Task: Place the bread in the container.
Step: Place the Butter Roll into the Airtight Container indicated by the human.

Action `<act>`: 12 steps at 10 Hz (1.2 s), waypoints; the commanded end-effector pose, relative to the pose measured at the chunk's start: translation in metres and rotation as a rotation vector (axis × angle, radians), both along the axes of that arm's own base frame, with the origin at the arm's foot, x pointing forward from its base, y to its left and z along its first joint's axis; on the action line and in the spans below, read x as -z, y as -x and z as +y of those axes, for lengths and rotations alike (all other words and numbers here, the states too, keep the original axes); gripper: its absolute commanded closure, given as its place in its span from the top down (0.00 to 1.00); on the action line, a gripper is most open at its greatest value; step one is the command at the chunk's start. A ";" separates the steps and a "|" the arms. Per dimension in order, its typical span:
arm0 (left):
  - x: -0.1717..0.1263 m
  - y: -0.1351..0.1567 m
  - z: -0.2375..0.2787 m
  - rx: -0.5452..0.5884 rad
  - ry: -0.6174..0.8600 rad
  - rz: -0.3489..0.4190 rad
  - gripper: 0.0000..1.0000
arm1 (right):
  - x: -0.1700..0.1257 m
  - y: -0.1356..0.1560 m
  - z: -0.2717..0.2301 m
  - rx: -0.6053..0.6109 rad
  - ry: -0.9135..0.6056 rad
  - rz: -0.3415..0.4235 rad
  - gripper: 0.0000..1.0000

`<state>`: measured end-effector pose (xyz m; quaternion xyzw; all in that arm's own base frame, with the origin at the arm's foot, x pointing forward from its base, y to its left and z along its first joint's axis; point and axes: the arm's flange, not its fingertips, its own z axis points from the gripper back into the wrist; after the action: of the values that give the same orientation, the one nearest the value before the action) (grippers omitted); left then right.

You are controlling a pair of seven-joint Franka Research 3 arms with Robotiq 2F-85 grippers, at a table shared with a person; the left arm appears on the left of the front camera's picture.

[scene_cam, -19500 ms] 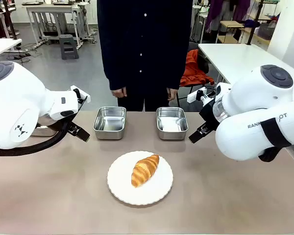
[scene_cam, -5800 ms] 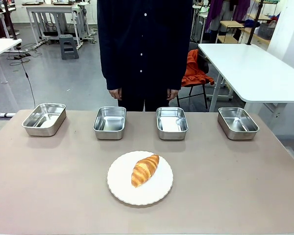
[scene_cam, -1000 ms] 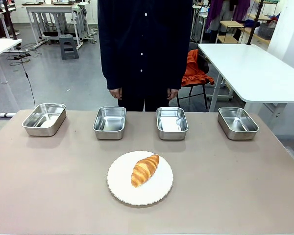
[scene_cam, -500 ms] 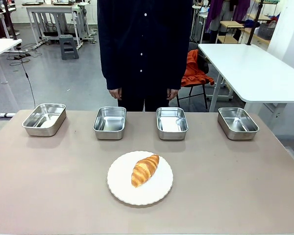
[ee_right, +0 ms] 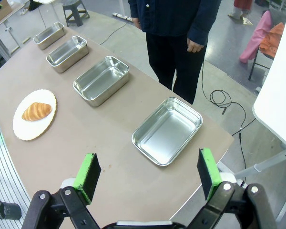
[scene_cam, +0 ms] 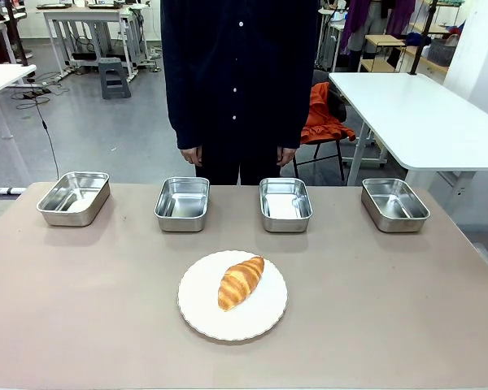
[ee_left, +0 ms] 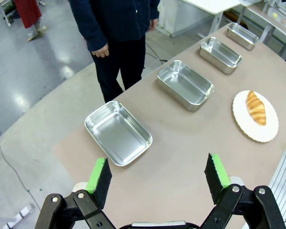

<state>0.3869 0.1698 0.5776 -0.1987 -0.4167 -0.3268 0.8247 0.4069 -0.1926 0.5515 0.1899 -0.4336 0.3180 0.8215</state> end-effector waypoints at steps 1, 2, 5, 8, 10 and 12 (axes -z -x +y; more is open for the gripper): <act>-0.001 0.001 0.002 0.006 0.008 -0.002 1.00 | -0.001 -0.003 0.000 -0.004 -0.011 -0.021 1.00; -0.001 0.001 0.002 0.006 0.008 -0.002 1.00 | -0.001 -0.003 0.000 -0.004 -0.011 -0.021 1.00; -0.001 0.001 0.002 0.006 0.008 -0.002 1.00 | -0.001 -0.003 0.000 -0.004 -0.011 -0.021 1.00; -0.001 0.001 0.002 0.006 0.008 -0.002 1.00 | -0.001 -0.003 0.000 -0.004 -0.011 -0.021 1.00; -0.001 0.001 0.002 0.006 0.008 -0.002 1.00 | -0.001 -0.003 0.000 -0.004 -0.011 -0.021 1.00; -0.001 0.001 0.002 0.006 0.008 -0.002 1.00 | -0.001 -0.003 0.000 -0.004 -0.011 -0.021 1.00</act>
<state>0.3869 0.1698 0.5776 -0.1987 -0.4167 -0.3268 0.8247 0.4069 -0.1926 0.5515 0.1899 -0.4336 0.3180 0.8215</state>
